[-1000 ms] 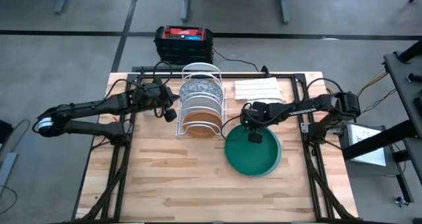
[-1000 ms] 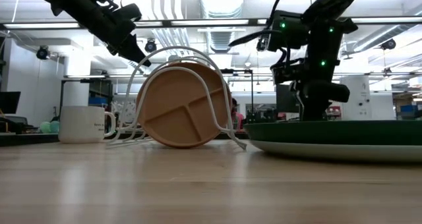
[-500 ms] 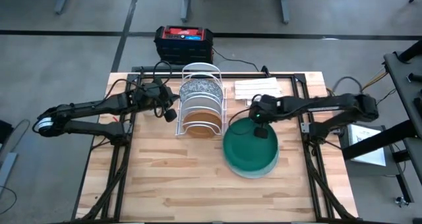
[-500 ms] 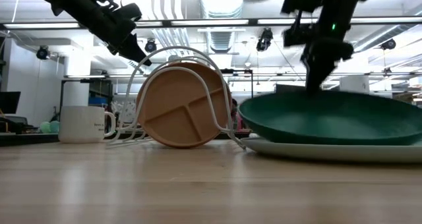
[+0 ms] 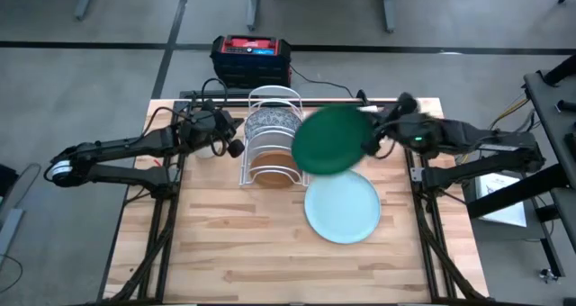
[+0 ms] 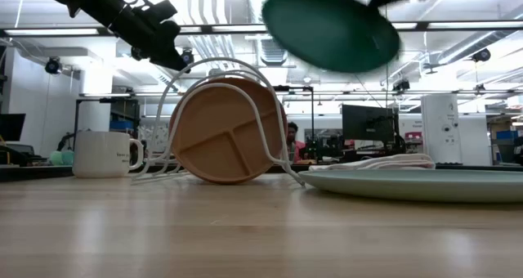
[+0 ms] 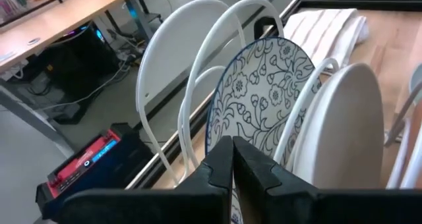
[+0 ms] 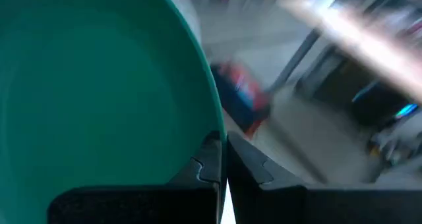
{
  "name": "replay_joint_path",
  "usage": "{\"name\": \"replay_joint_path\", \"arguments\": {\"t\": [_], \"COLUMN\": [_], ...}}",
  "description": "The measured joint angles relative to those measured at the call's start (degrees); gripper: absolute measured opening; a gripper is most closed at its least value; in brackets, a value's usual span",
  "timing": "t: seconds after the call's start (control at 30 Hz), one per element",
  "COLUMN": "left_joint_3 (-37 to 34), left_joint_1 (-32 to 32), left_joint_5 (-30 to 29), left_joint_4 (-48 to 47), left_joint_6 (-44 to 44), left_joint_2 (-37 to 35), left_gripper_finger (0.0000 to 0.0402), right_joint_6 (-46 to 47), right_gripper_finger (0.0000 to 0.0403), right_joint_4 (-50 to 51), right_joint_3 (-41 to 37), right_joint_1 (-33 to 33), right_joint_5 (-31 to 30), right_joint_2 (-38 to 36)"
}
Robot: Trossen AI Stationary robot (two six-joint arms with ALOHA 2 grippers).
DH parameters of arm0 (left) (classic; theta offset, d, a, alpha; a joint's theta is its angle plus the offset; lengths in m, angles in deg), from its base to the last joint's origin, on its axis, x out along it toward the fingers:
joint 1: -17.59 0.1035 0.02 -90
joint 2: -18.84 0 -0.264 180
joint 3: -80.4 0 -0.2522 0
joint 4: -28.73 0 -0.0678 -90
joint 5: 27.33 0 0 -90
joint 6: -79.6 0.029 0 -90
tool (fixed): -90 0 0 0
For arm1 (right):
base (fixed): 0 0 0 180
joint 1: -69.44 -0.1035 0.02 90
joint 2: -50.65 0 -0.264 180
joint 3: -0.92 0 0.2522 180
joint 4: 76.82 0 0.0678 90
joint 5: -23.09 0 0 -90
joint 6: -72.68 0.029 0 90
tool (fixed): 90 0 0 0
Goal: Sort dishes
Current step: Put the green plate in the dish rack
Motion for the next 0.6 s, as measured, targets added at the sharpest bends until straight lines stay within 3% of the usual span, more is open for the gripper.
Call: {"name": "replay_joint_path", "arguments": {"t": [0.17, 0.37, 0.6], "left_joint_3": [0.00, 0.00, 0.00], "left_joint_1": [0.00, 0.00, 0.00], "left_joint_5": [0.00, 0.00, -0.13], "left_joint_4": [0.00, -0.47, 0.13], "left_joint_6": [-0.15, -0.10, 0.21], "left_joint_2": [-0.02, -0.02, -0.04], "left_gripper_finger": [0.0000, 0.0000, 0.0000], "right_joint_6": [-11.96, -29.98, -44.63], "right_gripper_finger": [0.0000, 0.0000, 0.0000], "right_joint_4": [-26.58, -57.18, -79.23], "right_joint_3": [-2.01, -2.95, -2.39], "right_joint_1": [-1.67, -1.40, 0.12], "right_joint_5": [-11.96, -11.61, -16.04], "right_joint_2": [-1.66, 4.13, 15.37]}}
